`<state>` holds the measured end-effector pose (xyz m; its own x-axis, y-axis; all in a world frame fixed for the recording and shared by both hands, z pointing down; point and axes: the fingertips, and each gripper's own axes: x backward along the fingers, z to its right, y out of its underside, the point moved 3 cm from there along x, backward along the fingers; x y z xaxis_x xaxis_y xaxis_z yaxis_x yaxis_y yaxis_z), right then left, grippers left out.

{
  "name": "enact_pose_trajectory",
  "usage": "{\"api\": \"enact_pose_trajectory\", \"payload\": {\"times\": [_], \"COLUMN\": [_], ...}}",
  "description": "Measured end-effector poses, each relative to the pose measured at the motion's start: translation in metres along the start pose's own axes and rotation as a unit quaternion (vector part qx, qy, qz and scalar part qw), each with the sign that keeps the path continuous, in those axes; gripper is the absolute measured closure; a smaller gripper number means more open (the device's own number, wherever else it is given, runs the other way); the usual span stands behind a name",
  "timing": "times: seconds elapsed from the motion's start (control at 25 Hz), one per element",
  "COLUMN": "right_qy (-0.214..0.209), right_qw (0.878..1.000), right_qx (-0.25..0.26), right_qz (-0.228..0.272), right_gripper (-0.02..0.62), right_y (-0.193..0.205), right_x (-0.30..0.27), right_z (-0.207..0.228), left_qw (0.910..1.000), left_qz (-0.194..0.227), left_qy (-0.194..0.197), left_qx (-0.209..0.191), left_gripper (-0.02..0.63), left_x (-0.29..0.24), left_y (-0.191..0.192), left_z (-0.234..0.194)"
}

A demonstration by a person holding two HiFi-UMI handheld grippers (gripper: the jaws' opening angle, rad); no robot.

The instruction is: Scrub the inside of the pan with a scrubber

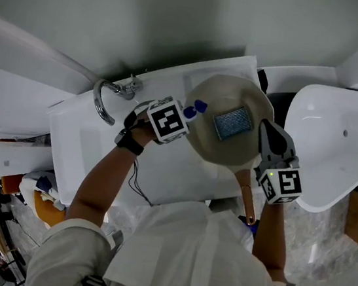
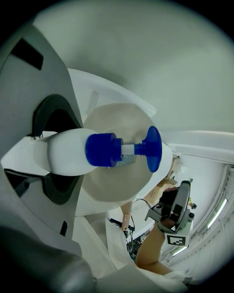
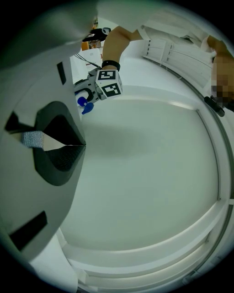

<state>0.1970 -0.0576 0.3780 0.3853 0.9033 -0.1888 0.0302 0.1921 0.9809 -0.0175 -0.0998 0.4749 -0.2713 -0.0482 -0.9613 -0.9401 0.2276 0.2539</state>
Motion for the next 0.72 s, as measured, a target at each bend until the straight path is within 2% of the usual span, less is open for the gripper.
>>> {"api": "enact_pose_trajectory", "payload": {"times": [0.28,0.52,0.72], "right_qy": [-0.003,-0.006,-0.011], "right_qw": [1.000,1.000,1.000], "right_qx": [0.004,0.006,0.011], "right_qz": [-0.001,0.000,-0.004], "right_gripper": [0.586,0.586,0.586], "right_y": [0.000,-0.002,-0.003], "right_x": [0.000,-0.004,-0.007], "right_z": [0.000,-0.003,-0.005], "left_qw": [0.9993,0.9988,0.9966], "left_qz": [0.033,0.040,0.063], "left_qy": [-0.014,-0.024,-0.031], "left_qx": [0.010,0.016,0.042], "left_gripper": [0.400,0.401,0.401], "left_x": [0.005,0.008,0.012], "left_y": [-0.005,0.001,0.006], "left_z": [-0.005,-0.007,-0.014]}}
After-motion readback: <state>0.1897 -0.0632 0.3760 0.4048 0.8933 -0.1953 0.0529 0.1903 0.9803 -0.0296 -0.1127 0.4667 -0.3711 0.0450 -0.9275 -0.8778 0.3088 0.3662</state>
